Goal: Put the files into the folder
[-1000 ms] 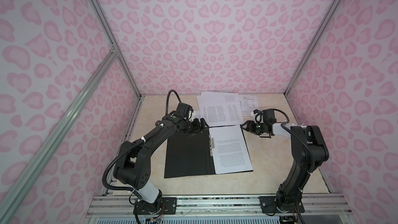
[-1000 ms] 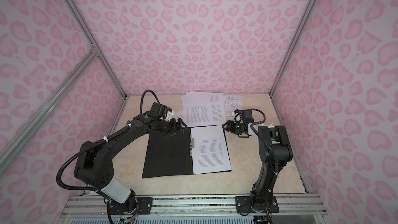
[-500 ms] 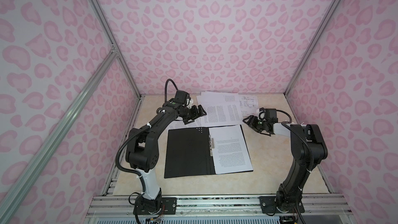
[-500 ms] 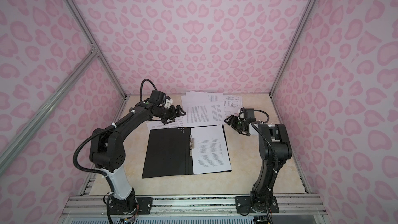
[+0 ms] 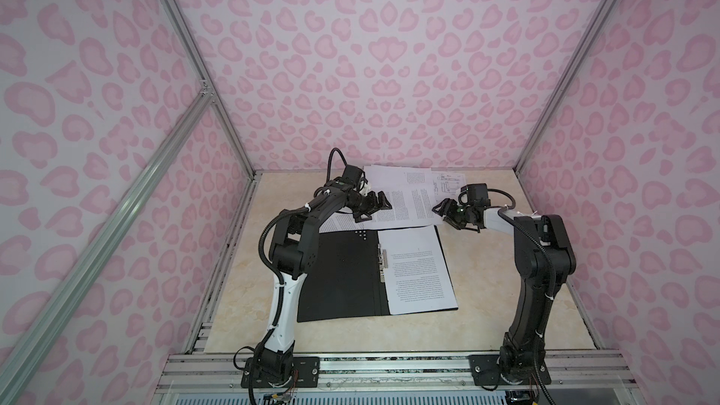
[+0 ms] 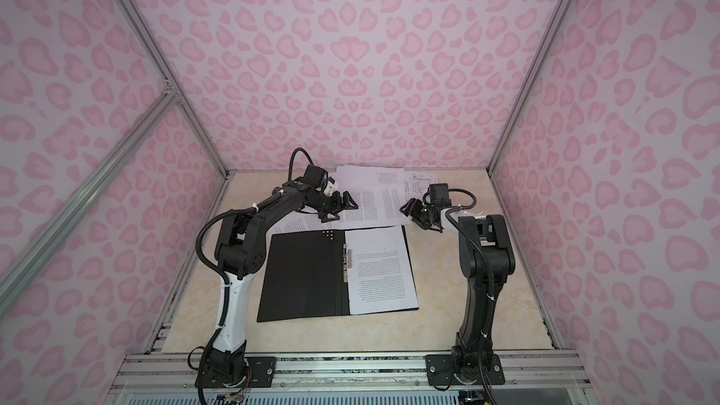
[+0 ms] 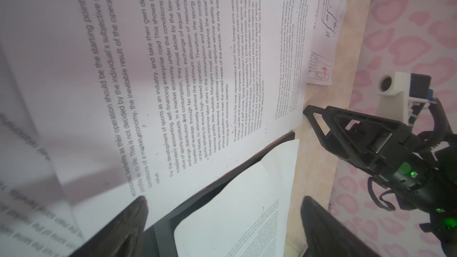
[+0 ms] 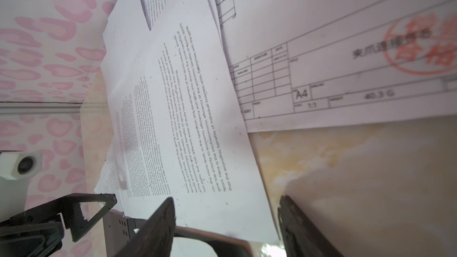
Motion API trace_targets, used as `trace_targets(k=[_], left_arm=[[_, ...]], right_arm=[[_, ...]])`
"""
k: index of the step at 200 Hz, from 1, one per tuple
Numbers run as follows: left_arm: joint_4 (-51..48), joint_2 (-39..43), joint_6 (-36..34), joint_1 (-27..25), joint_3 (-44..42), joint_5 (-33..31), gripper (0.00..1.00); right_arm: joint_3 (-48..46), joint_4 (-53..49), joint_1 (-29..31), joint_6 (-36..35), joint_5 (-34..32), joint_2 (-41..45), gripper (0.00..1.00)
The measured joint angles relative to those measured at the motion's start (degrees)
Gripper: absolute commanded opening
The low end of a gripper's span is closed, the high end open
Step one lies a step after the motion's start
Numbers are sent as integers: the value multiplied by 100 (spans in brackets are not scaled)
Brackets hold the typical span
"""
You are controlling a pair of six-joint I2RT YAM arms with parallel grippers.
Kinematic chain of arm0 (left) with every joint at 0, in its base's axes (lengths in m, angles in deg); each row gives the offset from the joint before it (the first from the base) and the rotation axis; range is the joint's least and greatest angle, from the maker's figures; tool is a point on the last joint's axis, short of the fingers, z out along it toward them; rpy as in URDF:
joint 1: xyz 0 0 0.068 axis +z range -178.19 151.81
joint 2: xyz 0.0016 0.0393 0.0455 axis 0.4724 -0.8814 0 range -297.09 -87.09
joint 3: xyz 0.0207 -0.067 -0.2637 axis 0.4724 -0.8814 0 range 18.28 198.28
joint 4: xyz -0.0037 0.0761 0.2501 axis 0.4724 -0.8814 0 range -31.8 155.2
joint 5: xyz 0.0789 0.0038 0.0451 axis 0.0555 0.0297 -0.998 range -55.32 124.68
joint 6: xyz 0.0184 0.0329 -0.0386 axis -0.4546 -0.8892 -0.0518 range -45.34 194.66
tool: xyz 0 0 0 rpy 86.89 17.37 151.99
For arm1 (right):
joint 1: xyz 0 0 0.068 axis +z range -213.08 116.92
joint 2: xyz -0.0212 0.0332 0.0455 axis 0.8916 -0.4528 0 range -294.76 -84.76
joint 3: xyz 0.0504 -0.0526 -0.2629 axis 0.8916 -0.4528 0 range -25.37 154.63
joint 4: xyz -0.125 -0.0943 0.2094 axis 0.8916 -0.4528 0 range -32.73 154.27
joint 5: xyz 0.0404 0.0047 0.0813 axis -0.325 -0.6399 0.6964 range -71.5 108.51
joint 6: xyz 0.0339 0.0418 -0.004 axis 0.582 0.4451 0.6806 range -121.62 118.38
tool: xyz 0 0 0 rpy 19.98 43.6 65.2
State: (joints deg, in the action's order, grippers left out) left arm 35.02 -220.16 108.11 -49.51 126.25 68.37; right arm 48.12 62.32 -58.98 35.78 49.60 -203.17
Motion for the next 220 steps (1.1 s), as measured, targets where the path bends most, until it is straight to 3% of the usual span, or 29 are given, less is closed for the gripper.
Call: trace_targets(k=[81, 111, 159, 220], left_arm=[[197, -284, 17, 52, -79, 262, 98], [343, -286, 66, 61, -177, 361, 98], [396, -315, 210, 81, -184, 415, 98], [481, -332, 345, 131, -223, 542, 98]], right_arm=[[1329, -841, 28, -586, 636, -741, 67], [1368, -1003, 48, -588, 909, -697, 68], [472, -52, 101, 483, 1290, -328, 70], [-151, 1825, 415, 2208, 1272, -114, 71]])
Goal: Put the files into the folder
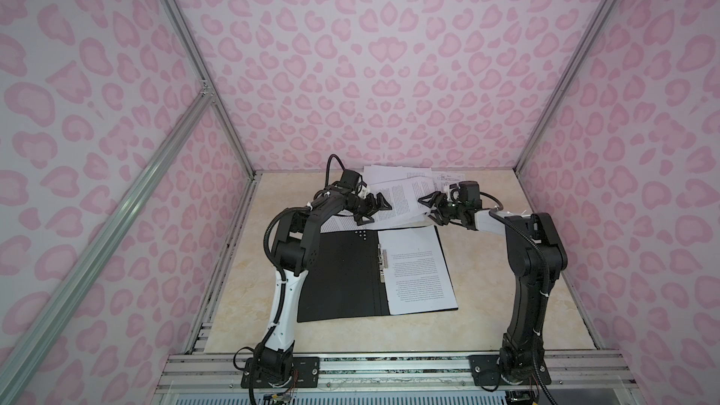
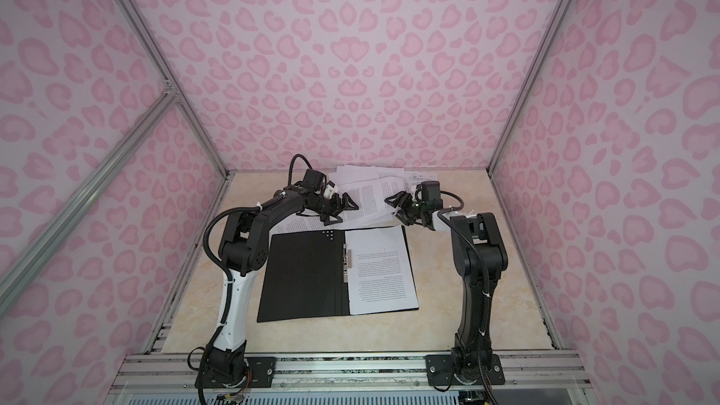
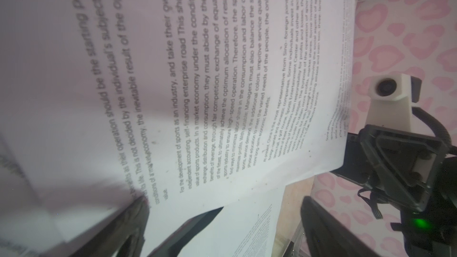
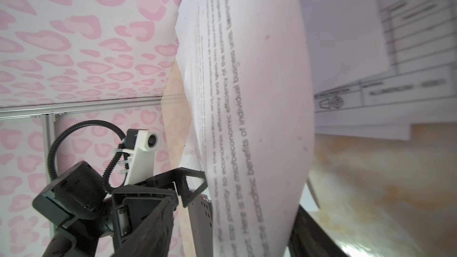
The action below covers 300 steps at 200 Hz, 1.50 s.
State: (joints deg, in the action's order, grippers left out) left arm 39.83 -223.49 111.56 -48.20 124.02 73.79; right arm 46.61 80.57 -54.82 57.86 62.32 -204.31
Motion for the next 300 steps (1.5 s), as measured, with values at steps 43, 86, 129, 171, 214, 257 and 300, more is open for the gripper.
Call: trace_targets(k=[43, 86, 129, 171, 214, 257, 300], left_arm=[[66, -17, 90, 22, -37, 57, 98], [142, -17, 210, 48, -72, 127, 98], [299, 15, 317, 101, -181, 275, 98], [494, 55, 468, 127, -304, 358, 98], [581, 74, 514, 146, -363, 413, 98], [728, 105, 551, 177, -472, 492, 98], [831, 109, 612, 210, -533, 588, 98]], right_arm=[[-146, 651, 323, 599, -393, 31, 79], [-310, 992, 614, 892, -909, 111, 78], [-533, 1375, 922, 1091, -1438, 170, 77], [-693, 1327, 1172, 1152, -2059, 365, 81], [-581, 861, 1314, 1047, -2520, 378, 85], [-896, 664, 1333, 990, -2887, 625, 88], [-1244, 1261, 1241, 1095, -3018, 651, 84]])
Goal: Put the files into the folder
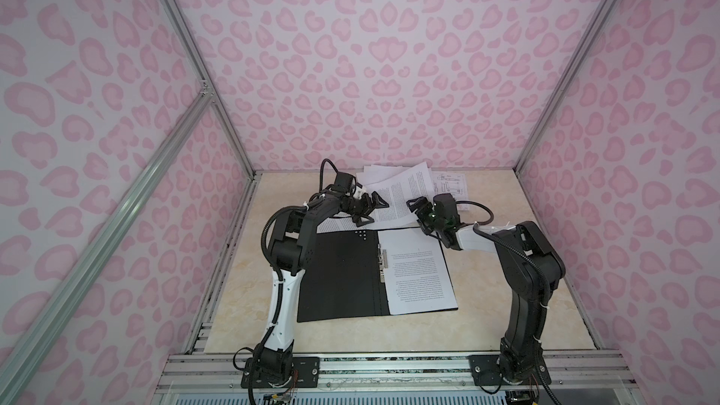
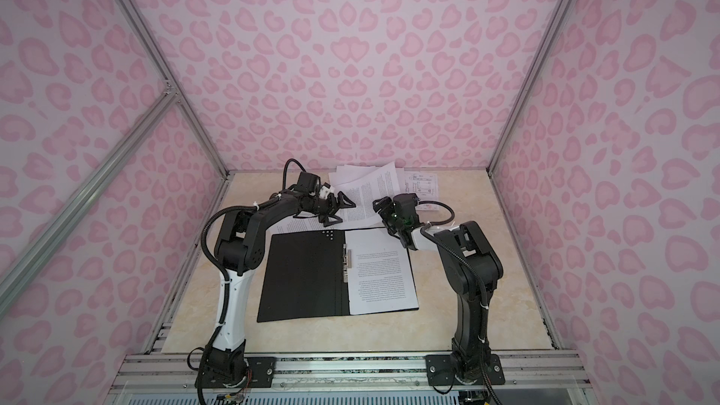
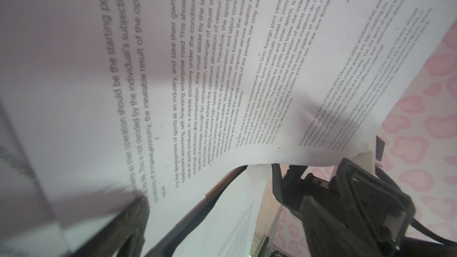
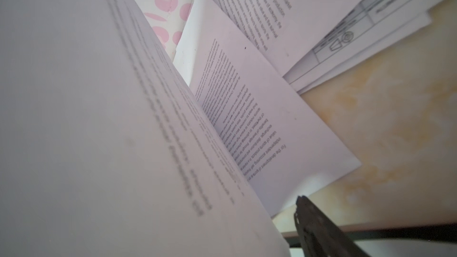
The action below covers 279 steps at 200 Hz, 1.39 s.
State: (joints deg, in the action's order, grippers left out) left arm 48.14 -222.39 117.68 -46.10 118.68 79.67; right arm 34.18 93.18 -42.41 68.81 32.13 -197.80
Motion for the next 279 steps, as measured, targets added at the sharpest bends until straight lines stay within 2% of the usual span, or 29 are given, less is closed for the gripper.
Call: trace_targets(k=[27, 97, 190, 249, 279], left_arm=[[37, 11, 20, 7, -24, 22, 98], [160, 26, 70, 33, -94, 92, 98], [260, 50, 90, 55, -149, 133, 98], [354, 87, 111, 61, -216, 151, 98], [369, 109, 149, 61, -225, 116, 98]], right_arm=[[-146, 431, -17, 208, -20, -42, 85], [-48, 612, -42, 201, -225, -7, 82], [74, 225, 114, 699, -313, -321, 67], [153, 116, 179, 964, -374, -461, 42], [205, 111, 186, 1043, -407, -505, 20]])
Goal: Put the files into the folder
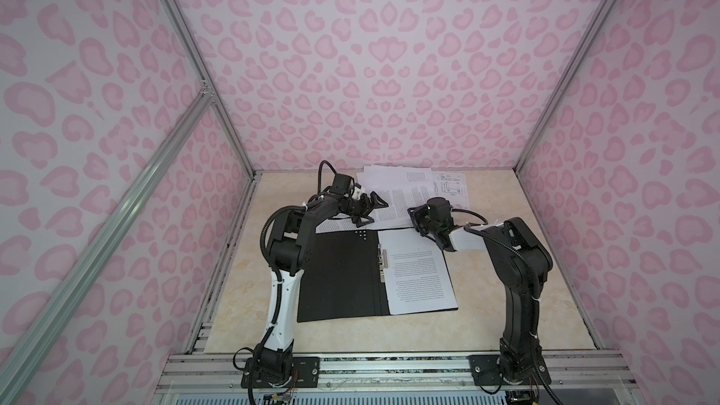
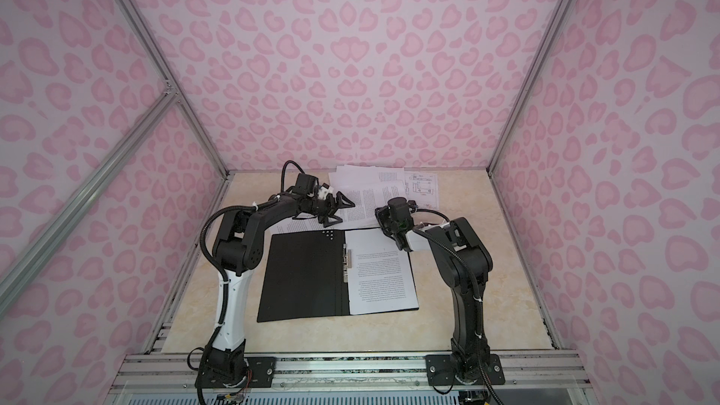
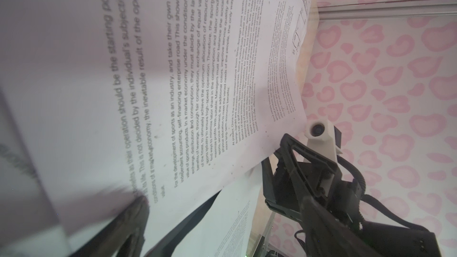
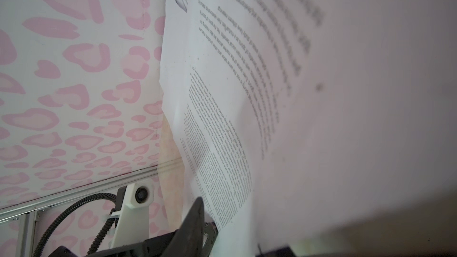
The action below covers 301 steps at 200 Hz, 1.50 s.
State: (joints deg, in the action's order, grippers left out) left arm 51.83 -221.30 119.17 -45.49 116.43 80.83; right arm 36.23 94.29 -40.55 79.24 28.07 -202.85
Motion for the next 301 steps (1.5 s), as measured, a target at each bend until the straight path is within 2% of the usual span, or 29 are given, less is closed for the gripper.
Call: trace_targets(k=[27, 47, 96, 123, 139, 168, 178, 199, 220, 236, 266, 301], left_arm=[[-267, 11, 4, 0, 184, -160, 98], [-605, 11, 42, 11, 439, -422, 98], [-940, 35, -297, 20, 1530, -461, 98], [-909, 254, -743, 17, 1480, -601, 98], [-588, 640, -1088, 7, 839, -846, 98], [612, 1812, -1646, 2, -1244, -1467, 98], [1217, 2422, -1862, 2, -2114, -1792, 98], [2146, 3794, -2238, 2, -3338, -2312, 98], [3244, 5499, -2483, 7, -4205, -2686, 98], [4251, 6087, -2597, -4, -4555, -2968, 98], [3807, 6684, -2555, -2, -5160, -3276, 98], [3259, 7982, -2457, -2, -5608, -3370, 98]], right_arm=[[22, -133, 7, 57, -50, -17, 0], [83, -210, 28, 50, -50, -20, 0], [201, -251, -9, -245, 111, 247, 0], [479, -330, -127, -612, 348, 485, 0], [656, -470, -210, -898, 599, 588, 0], [885, -859, -358, -1449, 1075, 815, 0], [957, -1025, -413, -1650, 1239, 953, 0], [1141, -1373, -520, -2149, 1558, 1226, 0], [1423, -1692, -623, -2586, 1958, 1364, 0], [1799, -2232, -686, -2966, 2371, 1394, 0], [2455, -3650, -553, -3816, 2918, 1532, 0], [2776, -5010, -186, -4636, 3512, 2140, 0]])
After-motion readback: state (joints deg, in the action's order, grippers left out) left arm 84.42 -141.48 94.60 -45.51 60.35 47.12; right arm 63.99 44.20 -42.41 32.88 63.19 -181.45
